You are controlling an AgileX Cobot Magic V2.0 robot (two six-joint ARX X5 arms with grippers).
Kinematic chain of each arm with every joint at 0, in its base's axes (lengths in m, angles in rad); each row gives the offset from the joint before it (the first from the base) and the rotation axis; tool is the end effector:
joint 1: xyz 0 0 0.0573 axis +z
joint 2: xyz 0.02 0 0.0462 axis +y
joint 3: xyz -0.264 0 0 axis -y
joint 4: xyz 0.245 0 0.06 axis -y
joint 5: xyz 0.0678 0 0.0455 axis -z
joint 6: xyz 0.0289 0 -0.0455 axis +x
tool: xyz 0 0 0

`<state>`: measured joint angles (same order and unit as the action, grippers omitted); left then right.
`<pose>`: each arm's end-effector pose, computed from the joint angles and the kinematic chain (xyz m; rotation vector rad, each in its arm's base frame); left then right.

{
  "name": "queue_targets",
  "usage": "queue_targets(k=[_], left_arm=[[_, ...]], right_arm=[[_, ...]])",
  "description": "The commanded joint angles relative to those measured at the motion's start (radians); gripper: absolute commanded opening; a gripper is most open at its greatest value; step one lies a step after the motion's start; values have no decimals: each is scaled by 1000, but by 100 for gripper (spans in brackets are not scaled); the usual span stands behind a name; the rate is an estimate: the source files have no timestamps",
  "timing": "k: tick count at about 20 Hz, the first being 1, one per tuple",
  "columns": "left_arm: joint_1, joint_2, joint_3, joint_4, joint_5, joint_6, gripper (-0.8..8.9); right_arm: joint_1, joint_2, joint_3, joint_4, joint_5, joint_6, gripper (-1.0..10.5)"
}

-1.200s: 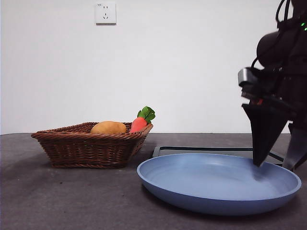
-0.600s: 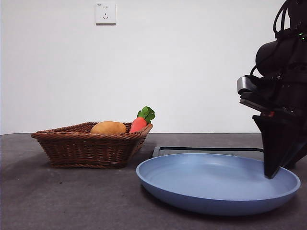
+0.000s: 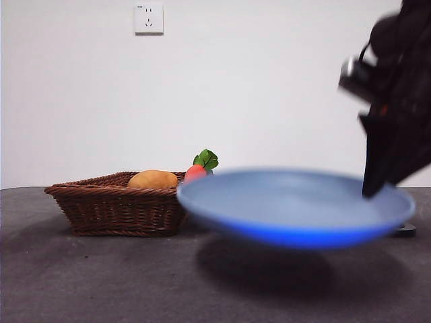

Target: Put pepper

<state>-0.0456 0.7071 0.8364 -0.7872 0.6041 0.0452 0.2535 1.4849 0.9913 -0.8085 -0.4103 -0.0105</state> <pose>0.1261 -0.0222 0.3101 -0.1423 0.6286 -0.6397 0.2552 0.0780 0.2124 0.0950 1.3162 0.5728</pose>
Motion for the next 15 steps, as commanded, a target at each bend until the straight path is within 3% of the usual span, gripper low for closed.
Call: queue_targets(k=[1,6,11,15], left_arm=[[-37,63,17,48,-6,-26,411],[-177,267,60,189,-205,-72,411],[-285,603,288,175,-438,-72,411],[-327,854,463,129,-526,-71,411]], right_arm=[[2,-91,22,-27,-6,20,2],[-32,-317,26,-73,-3,52,2],[-106,-451,27,-124,-3,57,2],[-130,-493,27,-140,-3,55,2]])
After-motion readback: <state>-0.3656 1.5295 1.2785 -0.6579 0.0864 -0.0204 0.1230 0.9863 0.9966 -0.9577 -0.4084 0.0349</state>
